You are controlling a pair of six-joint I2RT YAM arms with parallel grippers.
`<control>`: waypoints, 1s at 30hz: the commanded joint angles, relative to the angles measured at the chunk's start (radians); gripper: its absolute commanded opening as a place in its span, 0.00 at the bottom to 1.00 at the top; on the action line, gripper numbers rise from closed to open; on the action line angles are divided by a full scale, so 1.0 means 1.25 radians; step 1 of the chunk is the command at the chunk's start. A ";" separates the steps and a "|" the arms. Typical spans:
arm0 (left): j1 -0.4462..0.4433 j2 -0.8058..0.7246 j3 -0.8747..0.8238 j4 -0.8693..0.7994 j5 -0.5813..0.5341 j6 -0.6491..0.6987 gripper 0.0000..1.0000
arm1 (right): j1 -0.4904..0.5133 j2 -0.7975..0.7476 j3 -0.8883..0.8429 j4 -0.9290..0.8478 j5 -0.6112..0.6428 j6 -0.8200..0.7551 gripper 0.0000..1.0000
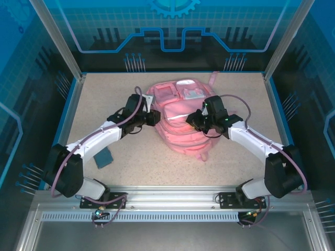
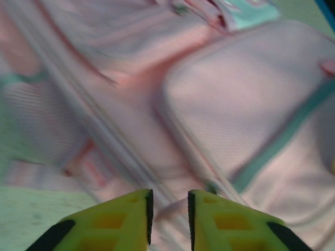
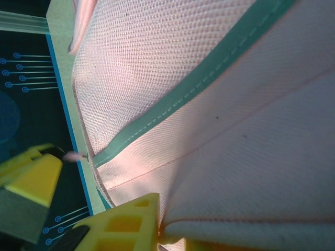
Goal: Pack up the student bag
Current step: Unzip the student bag at the top-center of the table, then move the card holder to the middle-left of the table.
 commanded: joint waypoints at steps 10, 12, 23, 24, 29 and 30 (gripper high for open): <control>0.175 -0.135 -0.082 -0.267 -0.262 -0.242 0.87 | 0.092 0.111 0.085 0.049 -0.056 -0.036 0.56; 0.219 -0.176 -0.138 -0.280 -0.266 -0.282 0.90 | 0.094 0.092 0.087 0.021 -0.047 -0.061 0.65; 0.325 -0.221 -0.298 -0.298 -0.290 -0.392 0.99 | 0.094 -0.012 0.095 -0.094 0.010 -0.181 0.84; 0.327 -0.217 -0.307 -0.288 -0.289 -0.401 0.99 | 0.093 -0.017 0.095 -0.096 0.010 -0.182 0.84; 0.332 -0.184 -0.333 -0.234 -0.209 -0.405 0.99 | 0.093 -0.020 0.099 -0.111 0.018 -0.184 0.84; 0.331 -0.180 -0.337 -0.219 -0.187 -0.401 0.98 | 0.094 -0.021 0.099 -0.114 0.019 -0.184 0.84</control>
